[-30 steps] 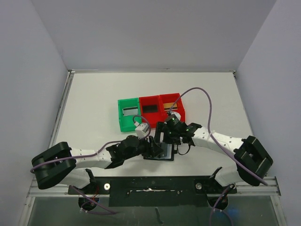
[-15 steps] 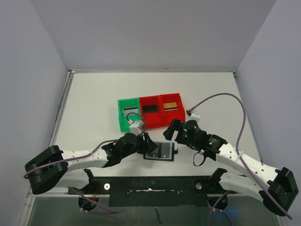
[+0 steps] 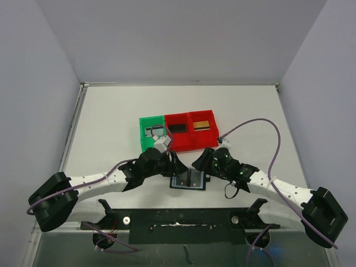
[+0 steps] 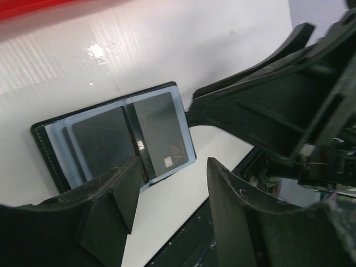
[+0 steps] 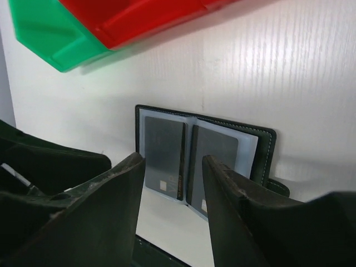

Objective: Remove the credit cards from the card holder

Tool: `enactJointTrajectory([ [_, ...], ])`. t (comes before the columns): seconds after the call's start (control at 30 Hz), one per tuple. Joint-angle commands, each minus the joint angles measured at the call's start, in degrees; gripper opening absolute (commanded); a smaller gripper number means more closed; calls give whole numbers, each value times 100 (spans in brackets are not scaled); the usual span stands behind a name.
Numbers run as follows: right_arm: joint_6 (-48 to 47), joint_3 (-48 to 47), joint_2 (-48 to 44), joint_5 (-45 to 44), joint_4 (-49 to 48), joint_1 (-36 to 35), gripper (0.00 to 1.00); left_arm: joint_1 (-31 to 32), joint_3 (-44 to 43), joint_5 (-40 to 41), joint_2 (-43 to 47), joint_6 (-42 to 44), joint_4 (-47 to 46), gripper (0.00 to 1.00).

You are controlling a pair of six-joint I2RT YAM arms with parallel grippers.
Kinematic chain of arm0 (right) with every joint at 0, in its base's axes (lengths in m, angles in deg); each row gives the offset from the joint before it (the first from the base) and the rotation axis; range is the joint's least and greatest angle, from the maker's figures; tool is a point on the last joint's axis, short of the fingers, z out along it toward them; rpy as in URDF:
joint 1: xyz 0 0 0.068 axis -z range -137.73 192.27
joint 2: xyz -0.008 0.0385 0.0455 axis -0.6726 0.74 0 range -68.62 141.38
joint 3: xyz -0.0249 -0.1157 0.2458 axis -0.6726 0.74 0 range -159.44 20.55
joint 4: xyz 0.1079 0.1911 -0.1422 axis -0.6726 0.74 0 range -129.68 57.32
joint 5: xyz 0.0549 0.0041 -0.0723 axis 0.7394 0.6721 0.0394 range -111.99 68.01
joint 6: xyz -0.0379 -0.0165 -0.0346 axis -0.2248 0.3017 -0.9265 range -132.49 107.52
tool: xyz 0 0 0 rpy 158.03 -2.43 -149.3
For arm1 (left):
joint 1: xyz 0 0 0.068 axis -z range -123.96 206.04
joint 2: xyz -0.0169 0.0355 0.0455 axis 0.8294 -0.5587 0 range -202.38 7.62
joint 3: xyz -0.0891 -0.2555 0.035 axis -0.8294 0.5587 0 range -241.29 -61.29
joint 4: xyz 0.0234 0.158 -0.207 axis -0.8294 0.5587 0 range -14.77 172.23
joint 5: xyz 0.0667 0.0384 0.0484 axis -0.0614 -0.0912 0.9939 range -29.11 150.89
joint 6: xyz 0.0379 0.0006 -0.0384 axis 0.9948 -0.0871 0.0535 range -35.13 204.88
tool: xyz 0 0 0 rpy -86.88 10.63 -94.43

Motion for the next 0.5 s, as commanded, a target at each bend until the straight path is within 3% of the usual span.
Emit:
enactJointTrajectory([
  [0.0,155,288,54,162,-795,16,44,-31,-416,-560,-230,-274,-213,47],
  [0.47,-125,1162,301,1228,-2134,477,32,132,-1082,-948,-1339,-324,-404,41],
])
